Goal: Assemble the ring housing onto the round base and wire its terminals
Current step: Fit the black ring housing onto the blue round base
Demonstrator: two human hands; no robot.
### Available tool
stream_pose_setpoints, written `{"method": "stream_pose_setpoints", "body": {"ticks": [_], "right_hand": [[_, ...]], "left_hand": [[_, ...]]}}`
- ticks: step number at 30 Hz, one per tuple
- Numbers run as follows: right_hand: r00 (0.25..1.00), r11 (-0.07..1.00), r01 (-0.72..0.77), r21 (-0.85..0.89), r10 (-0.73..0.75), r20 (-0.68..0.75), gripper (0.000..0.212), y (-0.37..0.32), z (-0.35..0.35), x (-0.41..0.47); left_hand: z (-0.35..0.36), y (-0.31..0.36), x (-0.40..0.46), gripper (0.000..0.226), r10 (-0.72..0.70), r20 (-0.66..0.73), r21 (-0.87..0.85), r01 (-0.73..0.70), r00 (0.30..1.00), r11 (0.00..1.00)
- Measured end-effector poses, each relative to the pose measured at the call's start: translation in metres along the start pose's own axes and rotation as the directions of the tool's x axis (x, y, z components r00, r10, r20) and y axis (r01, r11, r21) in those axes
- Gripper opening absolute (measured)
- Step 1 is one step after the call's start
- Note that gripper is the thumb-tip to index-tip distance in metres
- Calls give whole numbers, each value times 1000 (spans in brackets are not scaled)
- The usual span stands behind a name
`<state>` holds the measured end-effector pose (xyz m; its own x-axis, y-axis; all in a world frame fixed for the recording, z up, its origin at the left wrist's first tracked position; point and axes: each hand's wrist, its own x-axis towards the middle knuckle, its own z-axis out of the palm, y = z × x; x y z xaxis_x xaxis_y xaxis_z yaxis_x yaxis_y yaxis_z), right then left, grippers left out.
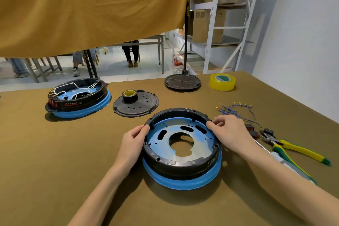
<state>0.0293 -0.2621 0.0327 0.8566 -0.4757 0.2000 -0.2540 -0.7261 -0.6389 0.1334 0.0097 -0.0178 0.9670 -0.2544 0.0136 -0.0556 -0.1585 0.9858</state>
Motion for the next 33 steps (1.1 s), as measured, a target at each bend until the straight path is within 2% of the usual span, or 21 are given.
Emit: {"method": "stream_pose_setpoints", "body": {"ticks": [4, 10, 17, 21, 25, 27, 31, 33], "right_hand": [[1000, 999, -27, 38, 26, 16, 28, 3, -2, 4], [999, 998, -38, 51, 38, 5, 28, 3, -2, 0], [996, 996, -66, 65, 62, 67, 32, 5, -5, -11], [984, 996, -50, -74, 62, 168, 38, -1, -8, -1], [974, 998, 13, -61, 1, 228, 57, -25, -5, 17], [970, 996, 50, -79, -29, 241, 50, -32, 3, 22], [981, 988, 66, -139, -39, 192, 36, -28, 13, 21], [985, 983, 61, -173, -31, 169, 32, -26, 12, 21]], "left_hand": [[3, 4, -6, 15, -8, -21, -10, 8, 1000, 1000], [6, 8, -11, 39, 1, -40, -6, -1, 999, 1000], [2, 10, -10, 25, 29, -20, 0, -29, 999, 1000], [-1, 11, -5, 24, 17, -21, -5, -17, 1000, 1000], [-3, 11, -1, 21, 13, -13, 18, -12, 1000, 1000], [-6, 13, -1, 21, 24, 9, 51, -24, 1000, 998], [-9, 12, 1, 34, 66, 43, 151, -72, 997, 986], [-10, 13, 2, 34, 62, 45, 143, -68, 997, 987]]}}
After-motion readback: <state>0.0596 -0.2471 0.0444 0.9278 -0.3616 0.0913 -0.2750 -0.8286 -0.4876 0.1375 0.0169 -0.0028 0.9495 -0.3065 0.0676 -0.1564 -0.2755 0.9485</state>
